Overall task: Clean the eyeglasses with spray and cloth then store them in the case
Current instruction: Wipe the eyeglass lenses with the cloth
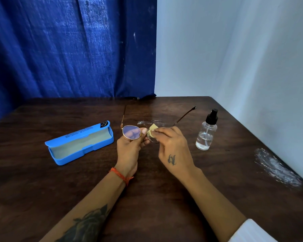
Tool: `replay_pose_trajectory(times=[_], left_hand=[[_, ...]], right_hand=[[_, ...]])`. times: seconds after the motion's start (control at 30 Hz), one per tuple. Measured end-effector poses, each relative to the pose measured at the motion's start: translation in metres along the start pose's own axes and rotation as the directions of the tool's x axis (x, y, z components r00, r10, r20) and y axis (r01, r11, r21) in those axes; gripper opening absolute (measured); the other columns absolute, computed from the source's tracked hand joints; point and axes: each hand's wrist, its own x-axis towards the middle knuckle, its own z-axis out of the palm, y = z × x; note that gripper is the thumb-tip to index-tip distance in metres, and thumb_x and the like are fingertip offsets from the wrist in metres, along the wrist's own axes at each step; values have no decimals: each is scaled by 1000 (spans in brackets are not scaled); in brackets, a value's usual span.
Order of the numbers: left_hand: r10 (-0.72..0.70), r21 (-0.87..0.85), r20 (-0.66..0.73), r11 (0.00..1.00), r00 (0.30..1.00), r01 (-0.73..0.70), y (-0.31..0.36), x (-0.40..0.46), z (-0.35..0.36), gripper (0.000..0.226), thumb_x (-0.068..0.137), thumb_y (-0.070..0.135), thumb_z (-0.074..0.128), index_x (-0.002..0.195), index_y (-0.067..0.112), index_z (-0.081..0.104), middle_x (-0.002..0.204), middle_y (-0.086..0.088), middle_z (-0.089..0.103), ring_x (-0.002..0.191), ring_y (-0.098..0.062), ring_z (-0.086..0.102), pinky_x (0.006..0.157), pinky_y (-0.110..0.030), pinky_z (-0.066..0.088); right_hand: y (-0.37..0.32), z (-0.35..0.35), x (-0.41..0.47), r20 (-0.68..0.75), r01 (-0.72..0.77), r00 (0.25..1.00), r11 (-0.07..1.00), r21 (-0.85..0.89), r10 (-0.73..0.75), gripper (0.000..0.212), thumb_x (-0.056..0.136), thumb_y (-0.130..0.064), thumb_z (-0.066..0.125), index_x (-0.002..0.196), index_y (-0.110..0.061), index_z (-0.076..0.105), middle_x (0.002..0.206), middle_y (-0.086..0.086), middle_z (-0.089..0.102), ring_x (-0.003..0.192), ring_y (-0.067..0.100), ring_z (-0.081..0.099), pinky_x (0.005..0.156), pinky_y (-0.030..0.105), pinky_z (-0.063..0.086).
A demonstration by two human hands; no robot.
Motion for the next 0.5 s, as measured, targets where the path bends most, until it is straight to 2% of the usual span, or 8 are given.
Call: replay_pose_trajectory(times=[0.1,0.2,0.27,0.37,0.43,0.5], left_hand=[[20,11,0,1000,1000,-20,0,0,-1,15,86,11,57,97,6,67,84,-5,69,73,-7,62,65,-18,54],[34,29,0,999,999,-34,-1,1,-1,20,86,11,57,100,1,66,86,-11,69,75,-10,64,66,-19,55],[29,16,4,999,1000,-30,-1,1,1,22,86,9,56,103,-3,64,86,-11,68,74,-11,63,68,-20,55],[30,12,10,999,1000,-30,-3,1,1,20,86,9,57,102,-1,64,83,-7,67,75,-12,61,68,-21,55],[31,23,21,999,999,-31,-4,1,-1,22,86,10,57,104,-1,64,84,-6,67,75,-11,61,68,-21,55],[27,20,18,999,999,-28,-4,1,-1,24,86,9,57,106,-2,63,85,-6,67,74,-9,61,68,-20,55]], right_hand=[[1,-7,-1,5,18,1000,999,31,-18,31,63,4,56,84,-8,75,85,5,72,77,23,61,67,27,53],[2,-10,0,12,-4,1000,999,-47,5,32,58,1,51,77,-7,75,78,4,71,71,24,61,60,29,55],[0,-8,1,-4,-27,1000,994,-103,26,37,61,-2,42,80,-4,74,78,6,70,70,26,60,60,30,55],[-7,-2,2,-10,-50,999,992,-119,49,47,69,-8,32,95,-1,71,90,12,69,76,29,60,66,31,55],[-9,2,2,-7,-45,999,996,-79,45,49,71,-7,31,100,-1,69,97,13,68,82,30,60,73,30,52],[-8,3,2,-13,-28,1000,999,-18,28,45,71,-3,36,100,-4,71,98,10,69,84,27,60,78,22,46]])
